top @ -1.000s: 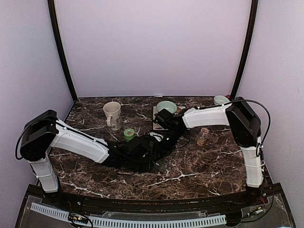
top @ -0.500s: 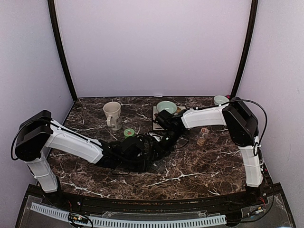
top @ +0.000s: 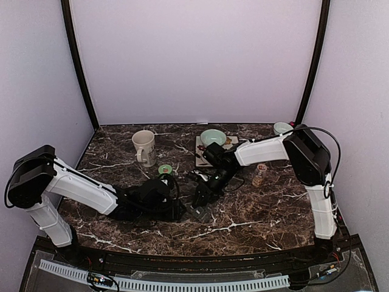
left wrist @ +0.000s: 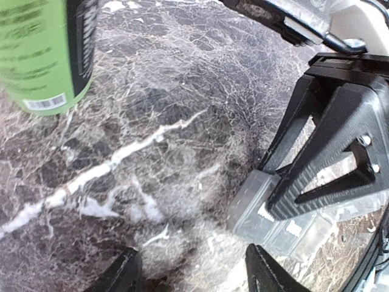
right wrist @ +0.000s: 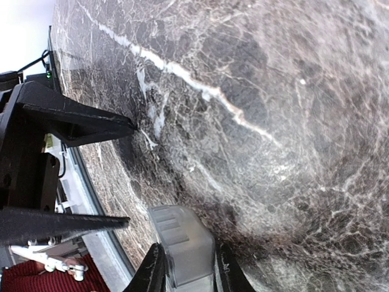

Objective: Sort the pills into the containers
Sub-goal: Close the lid of the pill container.

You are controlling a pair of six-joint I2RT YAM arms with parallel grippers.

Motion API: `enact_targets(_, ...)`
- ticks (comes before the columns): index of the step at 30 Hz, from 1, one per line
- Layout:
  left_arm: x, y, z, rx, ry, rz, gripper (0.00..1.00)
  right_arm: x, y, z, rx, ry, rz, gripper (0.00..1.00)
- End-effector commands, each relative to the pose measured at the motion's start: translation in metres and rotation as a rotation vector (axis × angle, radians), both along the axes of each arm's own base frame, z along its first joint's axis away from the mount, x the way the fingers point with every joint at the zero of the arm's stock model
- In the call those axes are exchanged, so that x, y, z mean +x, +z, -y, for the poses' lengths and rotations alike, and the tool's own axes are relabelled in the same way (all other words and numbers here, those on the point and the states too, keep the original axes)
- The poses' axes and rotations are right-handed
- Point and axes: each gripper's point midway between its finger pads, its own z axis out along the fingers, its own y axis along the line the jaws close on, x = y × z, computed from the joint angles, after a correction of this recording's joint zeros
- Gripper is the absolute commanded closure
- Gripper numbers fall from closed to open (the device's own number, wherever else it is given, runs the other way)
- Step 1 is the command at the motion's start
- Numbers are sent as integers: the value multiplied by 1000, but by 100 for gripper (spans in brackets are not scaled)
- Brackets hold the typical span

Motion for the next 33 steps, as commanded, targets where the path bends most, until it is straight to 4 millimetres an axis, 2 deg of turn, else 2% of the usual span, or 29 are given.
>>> enact_targets(1, -7, -4, -11, -41, 12, -16, 38, -12, -32, 24, -132, -44, -71, 90)
enact_targets(12, -4, 34, 2, -281, -33, 53, 38, -6, 5, 7, 11, -88, -110, 91)
enact_targets(22, -8, 36, 6, -328, -40, 42, 38, -5, 7, 7, 43, -111, -130, 94)
enact_targets(33, -10, 40, 7, -404, -44, 33, 38, 3, 40, -4, 148, -125, -132, 95)
